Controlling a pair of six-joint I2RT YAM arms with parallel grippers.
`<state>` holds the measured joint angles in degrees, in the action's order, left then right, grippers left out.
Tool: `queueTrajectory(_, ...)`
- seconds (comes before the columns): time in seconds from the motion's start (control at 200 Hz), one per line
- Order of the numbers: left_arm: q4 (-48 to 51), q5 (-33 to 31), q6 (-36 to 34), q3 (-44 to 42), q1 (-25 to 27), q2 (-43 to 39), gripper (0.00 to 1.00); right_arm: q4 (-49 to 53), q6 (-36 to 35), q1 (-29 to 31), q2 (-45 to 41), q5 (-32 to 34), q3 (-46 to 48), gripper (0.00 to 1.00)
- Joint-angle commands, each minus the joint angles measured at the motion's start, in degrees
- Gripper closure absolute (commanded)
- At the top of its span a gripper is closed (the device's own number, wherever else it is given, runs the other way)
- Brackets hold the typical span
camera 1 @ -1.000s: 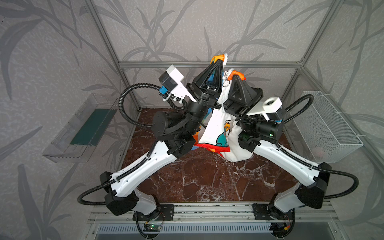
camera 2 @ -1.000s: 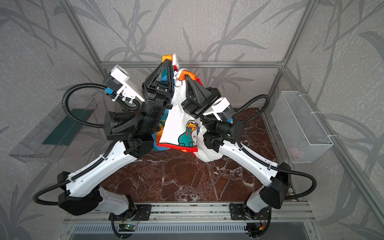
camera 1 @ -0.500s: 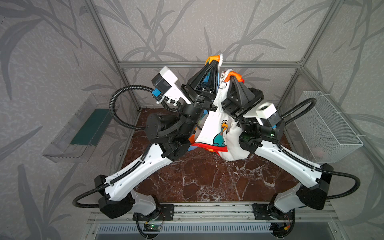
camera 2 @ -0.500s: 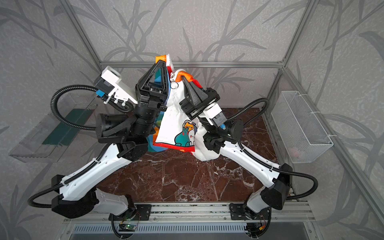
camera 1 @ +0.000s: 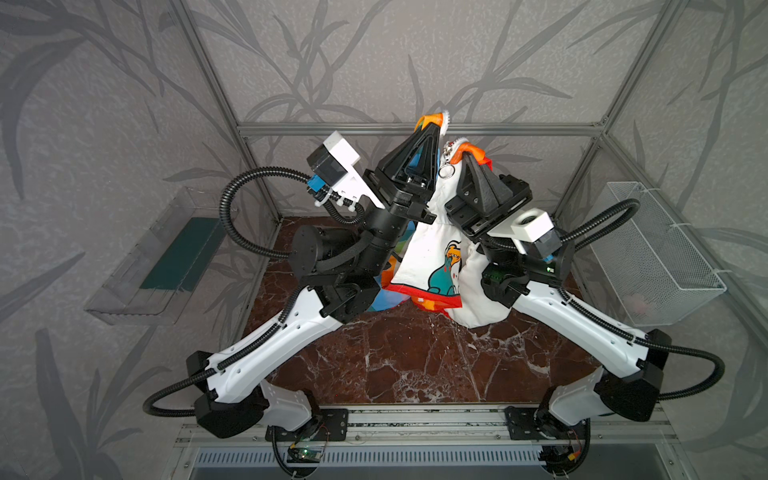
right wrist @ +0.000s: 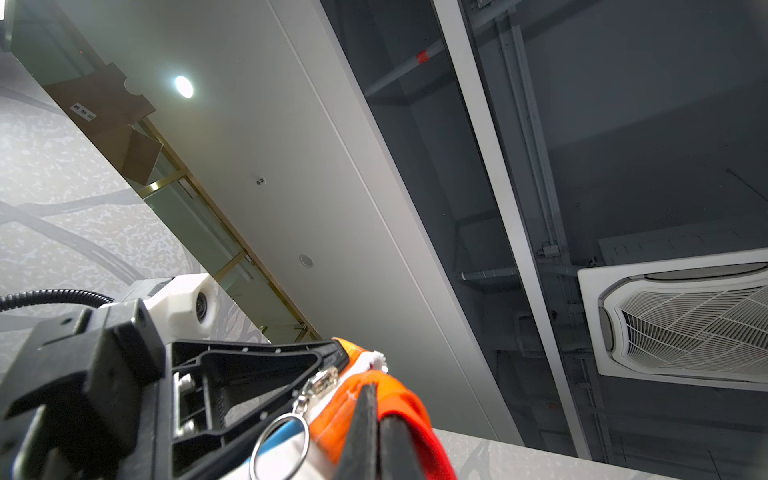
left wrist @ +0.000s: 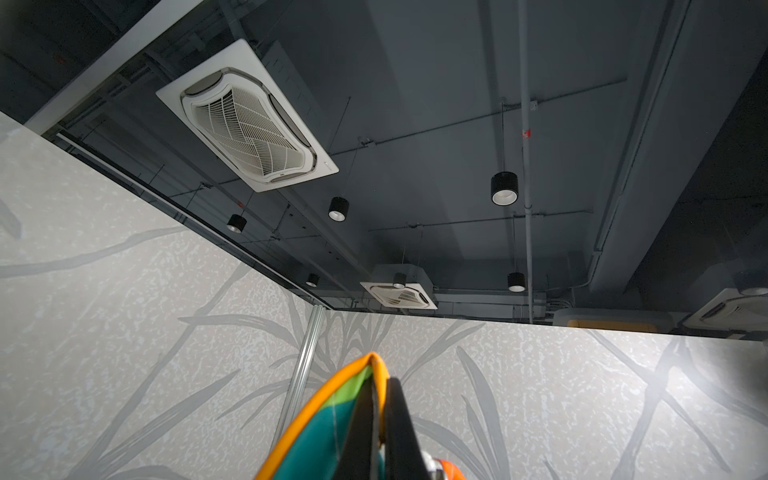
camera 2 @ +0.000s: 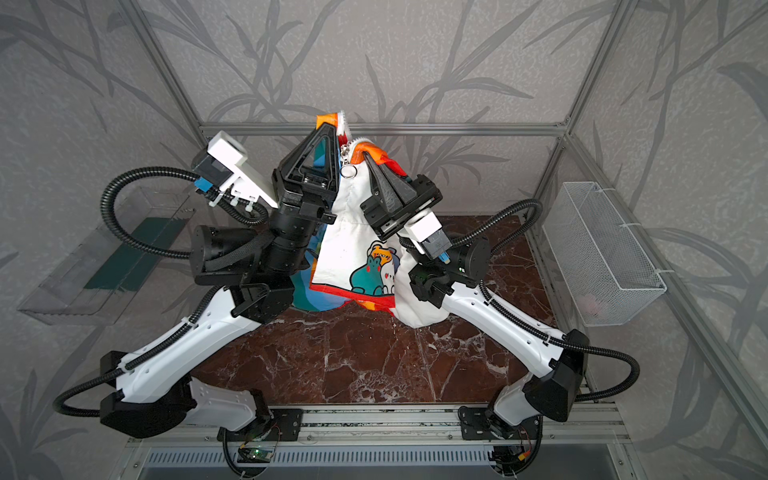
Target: Zip up the jacket
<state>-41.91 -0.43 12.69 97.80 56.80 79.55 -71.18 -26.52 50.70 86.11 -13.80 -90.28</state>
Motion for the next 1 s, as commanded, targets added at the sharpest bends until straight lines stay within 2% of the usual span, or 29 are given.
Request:
queueTrajectory(0.0, -0.73, -0.15, -2.48, -0.52, 0.41, -2.88, 1.00, -0.09, -2.15, 0.41, -2.26, -0.59, -2.08, 1.00)
queueTrajectory(0.32, 0.21, -0.10, -1.92, -1.66, 0.41, -4.47, 1.00, 0.60, -3.54, 0.46, -2.41, -0.55, -2.00, 1.00)
queueTrajectory(0.995, 1.04, 0.59, 0.01, -1.66, 0.59, -3.42, 1.00, 0.63, -0.99, 0.46, -2.53, -1.14, -2.46, 1.00)
